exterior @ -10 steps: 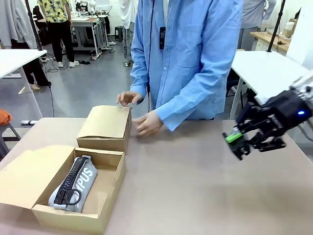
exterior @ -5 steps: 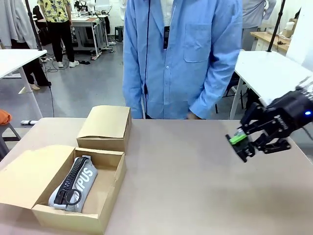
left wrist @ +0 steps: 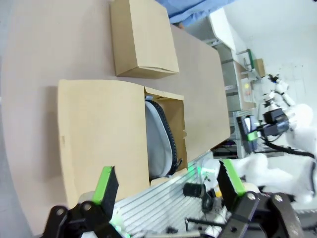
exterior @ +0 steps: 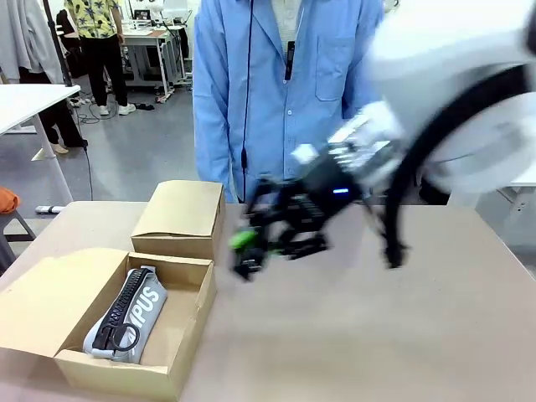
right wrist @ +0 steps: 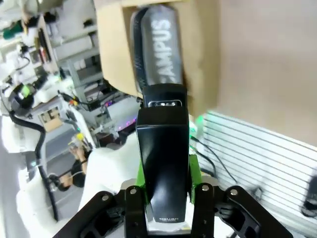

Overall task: Place items inside the box.
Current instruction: Pick up a Pencil pouch or Stapler and place it inside the Mailer Box closest to the robot.

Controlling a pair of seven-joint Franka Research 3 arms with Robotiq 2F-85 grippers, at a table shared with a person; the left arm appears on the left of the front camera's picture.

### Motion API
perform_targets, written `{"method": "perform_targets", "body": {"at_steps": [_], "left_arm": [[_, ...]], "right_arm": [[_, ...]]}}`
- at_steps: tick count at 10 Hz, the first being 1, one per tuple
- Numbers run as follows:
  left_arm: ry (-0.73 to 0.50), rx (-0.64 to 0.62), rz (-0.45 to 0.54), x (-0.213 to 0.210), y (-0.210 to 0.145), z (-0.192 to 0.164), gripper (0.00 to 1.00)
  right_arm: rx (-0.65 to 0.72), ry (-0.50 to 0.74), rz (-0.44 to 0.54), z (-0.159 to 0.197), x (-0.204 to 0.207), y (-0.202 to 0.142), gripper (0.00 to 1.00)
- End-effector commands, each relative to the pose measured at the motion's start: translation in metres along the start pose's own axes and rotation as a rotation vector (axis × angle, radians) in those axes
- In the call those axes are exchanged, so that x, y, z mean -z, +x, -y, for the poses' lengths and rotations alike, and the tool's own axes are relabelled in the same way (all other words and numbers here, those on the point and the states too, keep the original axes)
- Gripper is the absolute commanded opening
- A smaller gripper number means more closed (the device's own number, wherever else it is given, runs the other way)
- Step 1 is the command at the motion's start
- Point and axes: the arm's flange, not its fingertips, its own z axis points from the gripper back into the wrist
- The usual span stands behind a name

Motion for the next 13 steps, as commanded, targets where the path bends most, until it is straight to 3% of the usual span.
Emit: {"method": "perform_targets", "body": {"at_steps": [1,3,4,7,8,10,13], "left_arm": [[-0.018,0.014,0.012,-0.001,-0.001,0.001,1.0],[-0.018,0.014,0.012,-0.001,-0.001,0.001,1.0],[-0.018,0.014,0.012,-0.001,-0.001,0.001,1.0],[-0.018,0.014,0.012,-0.001,-0.001,0.001,1.0],[-0.018,0.014,0.012,-0.001,-0.001,0.001,1.0],[-0.018,0.014,0.012,-0.001,-0.001,0.001,1.0],[-0.018,0.014,0.012,-0.001,-0.001,0.001,1.0]], "right_arm": [[0.0,-0.071,0.066,-0.033,0.077,0.017,0.36],[-0.038,-0.127,0.033,-0.044,0.129,0.0,0.36],[-0.04,-0.036,0.03,-0.034,0.083,-0.014,0.36],[-0.04,-0.036,0.03,-0.034,0.083,-0.014,0.36],[-0.045,-0.056,0.03,-0.036,0.1,-0.008,0.36],[0.009,-0.177,0.106,-0.039,0.112,-0.007,0.36],[-0.061,-0.319,0.154,-0.073,0.149,0.016,0.36]]}}
